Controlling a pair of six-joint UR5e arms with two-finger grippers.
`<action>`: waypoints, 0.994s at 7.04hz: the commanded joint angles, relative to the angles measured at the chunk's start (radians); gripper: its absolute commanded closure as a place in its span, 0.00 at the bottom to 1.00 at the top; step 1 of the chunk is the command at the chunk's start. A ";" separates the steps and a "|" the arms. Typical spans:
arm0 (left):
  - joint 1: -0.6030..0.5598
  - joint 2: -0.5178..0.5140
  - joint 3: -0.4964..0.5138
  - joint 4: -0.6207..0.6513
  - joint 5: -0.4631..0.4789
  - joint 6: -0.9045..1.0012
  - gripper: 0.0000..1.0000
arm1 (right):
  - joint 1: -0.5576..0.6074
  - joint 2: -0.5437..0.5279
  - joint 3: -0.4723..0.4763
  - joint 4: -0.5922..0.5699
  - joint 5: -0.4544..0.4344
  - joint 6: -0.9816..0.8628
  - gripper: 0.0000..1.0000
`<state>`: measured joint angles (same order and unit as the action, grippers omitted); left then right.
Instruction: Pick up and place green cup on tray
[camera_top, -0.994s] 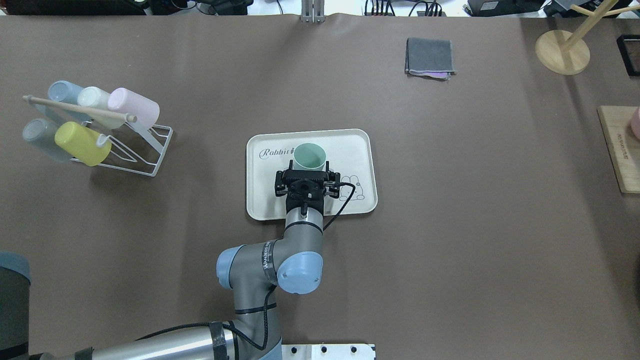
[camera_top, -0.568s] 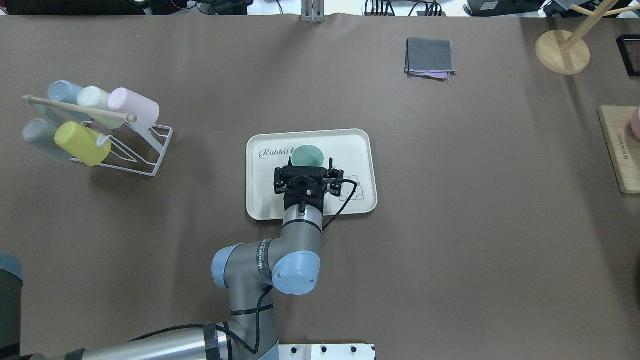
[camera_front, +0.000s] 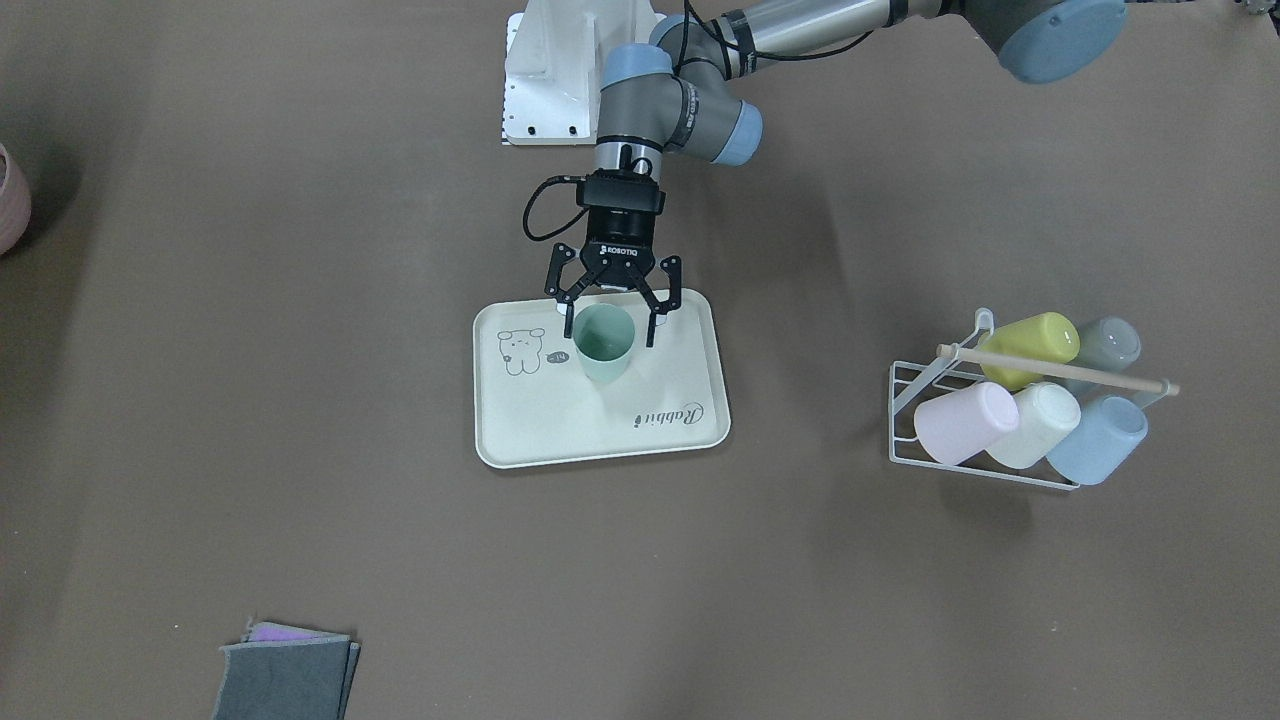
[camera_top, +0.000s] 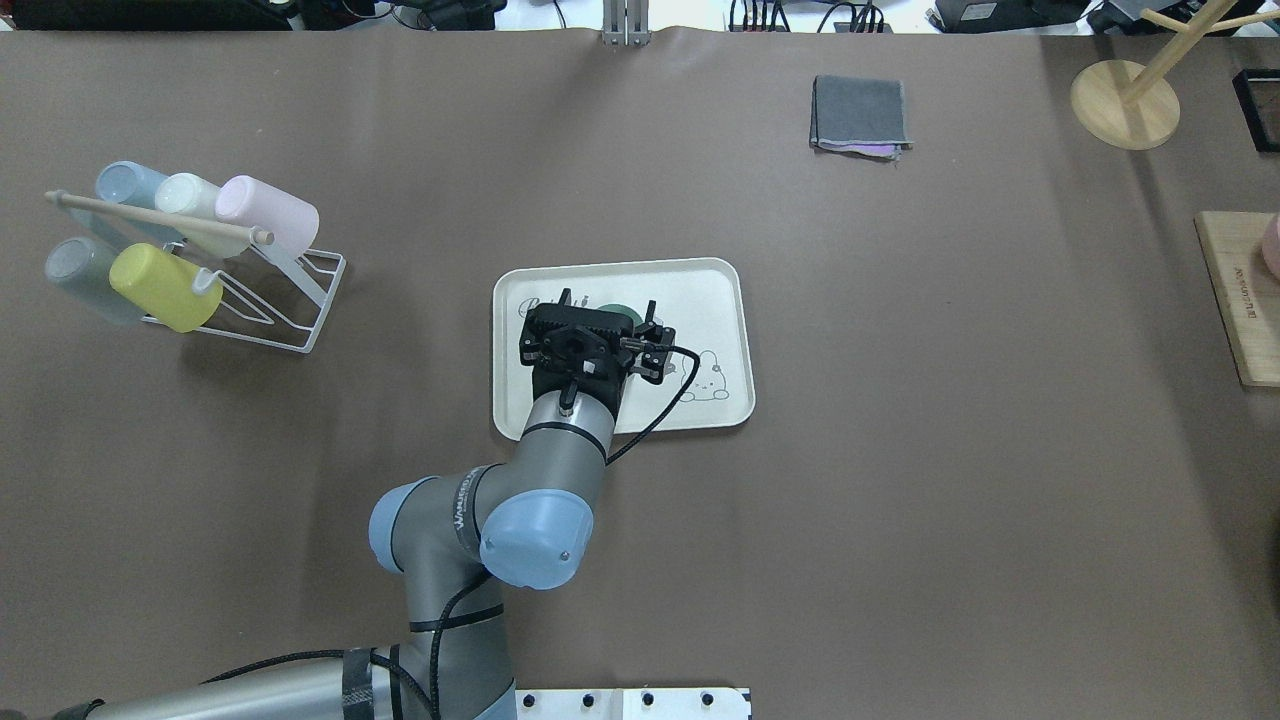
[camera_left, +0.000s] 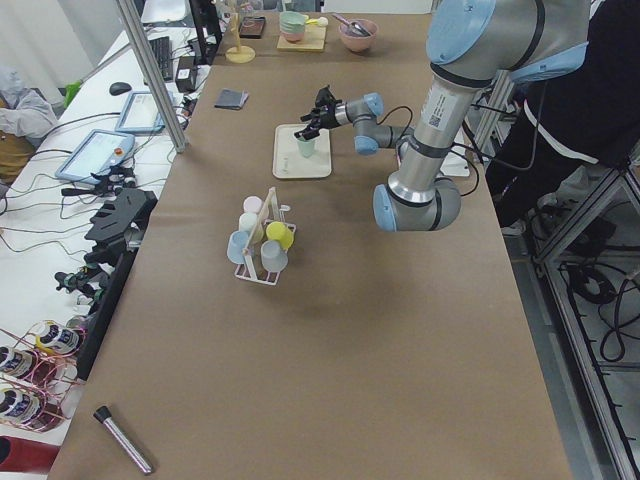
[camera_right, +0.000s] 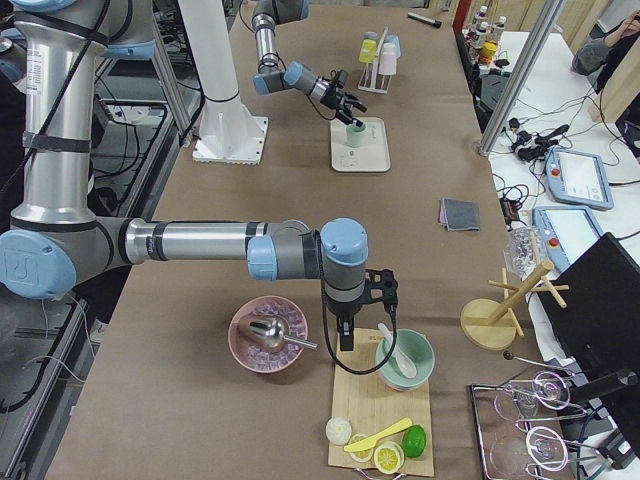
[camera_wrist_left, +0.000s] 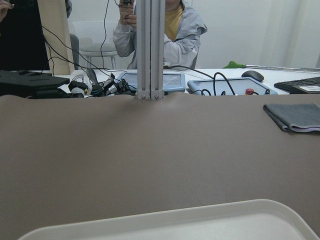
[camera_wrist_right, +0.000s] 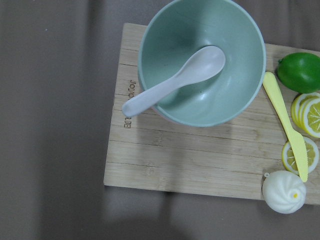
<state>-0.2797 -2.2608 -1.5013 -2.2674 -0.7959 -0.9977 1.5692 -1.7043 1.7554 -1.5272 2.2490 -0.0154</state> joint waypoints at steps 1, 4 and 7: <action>-0.089 0.012 -0.105 0.037 -0.260 0.129 0.02 | 0.005 -0.015 0.013 -0.001 0.000 0.000 0.00; -0.170 0.041 -0.294 0.427 -0.567 0.148 0.02 | 0.005 -0.005 -0.014 -0.001 0.003 0.000 0.00; -0.371 0.076 -0.433 0.755 -0.885 0.453 0.02 | 0.003 0.000 -0.001 -0.001 0.006 0.002 0.00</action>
<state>-0.5401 -2.1913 -1.8968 -1.6501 -1.5265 -0.7069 1.5726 -1.7056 1.7469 -1.5278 2.2534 -0.0140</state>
